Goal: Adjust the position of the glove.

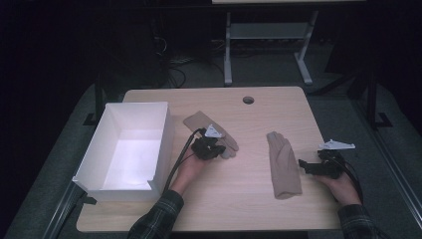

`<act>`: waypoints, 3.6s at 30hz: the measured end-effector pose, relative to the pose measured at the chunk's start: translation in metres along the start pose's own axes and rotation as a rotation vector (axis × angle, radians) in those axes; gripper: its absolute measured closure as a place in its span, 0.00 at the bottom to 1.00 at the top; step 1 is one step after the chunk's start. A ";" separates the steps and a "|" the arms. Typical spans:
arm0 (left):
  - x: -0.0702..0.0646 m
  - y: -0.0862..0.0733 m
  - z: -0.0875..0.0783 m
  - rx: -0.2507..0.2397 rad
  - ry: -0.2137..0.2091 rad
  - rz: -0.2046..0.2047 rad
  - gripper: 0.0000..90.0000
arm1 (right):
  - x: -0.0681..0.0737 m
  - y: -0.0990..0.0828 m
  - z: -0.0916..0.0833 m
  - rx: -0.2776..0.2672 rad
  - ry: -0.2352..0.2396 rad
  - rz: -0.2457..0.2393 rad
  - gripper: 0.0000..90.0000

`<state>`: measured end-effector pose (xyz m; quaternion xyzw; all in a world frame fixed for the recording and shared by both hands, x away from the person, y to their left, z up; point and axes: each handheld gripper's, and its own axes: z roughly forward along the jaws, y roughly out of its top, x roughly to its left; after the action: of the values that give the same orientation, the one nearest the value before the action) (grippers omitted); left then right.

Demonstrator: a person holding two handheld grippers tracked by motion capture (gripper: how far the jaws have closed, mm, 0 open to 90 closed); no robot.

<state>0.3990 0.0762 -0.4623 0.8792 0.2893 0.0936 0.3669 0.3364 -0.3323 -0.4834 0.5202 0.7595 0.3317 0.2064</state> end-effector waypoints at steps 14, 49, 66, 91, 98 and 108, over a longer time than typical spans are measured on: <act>-0.018 0.003 0.008 0.026 -0.063 0.026 1.00 | 0.001 0.000 0.000 0.000 0.000 0.000 0.14; -0.027 0.017 -0.002 0.015 -0.080 0.038 1.00 | 0.001 0.000 0.000 0.000 0.003 -0.006 0.14; 0.034 0.024 0.003 -0.006 0.146 -0.093 1.00 | 0.001 0.000 0.000 0.000 0.010 -0.011 0.14; 0.020 -0.014 -0.016 0.049 0.161 -0.196 1.00 | 0.001 0.000 0.000 0.000 0.013 -0.014 0.14; 0.001 -0.025 -0.029 0.069 0.130 -0.206 1.00 | 0.001 0.000 0.000 0.000 0.013 -0.014 0.14; -0.026 -0.044 -0.048 0.094 0.064 -0.172 1.00 | 0.001 0.000 0.000 0.000 0.014 -0.014 0.14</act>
<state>0.3404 0.1142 -0.4577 0.8640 0.3792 0.0763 0.3223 0.3362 -0.3308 -0.4832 0.5124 0.7645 0.3338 0.2037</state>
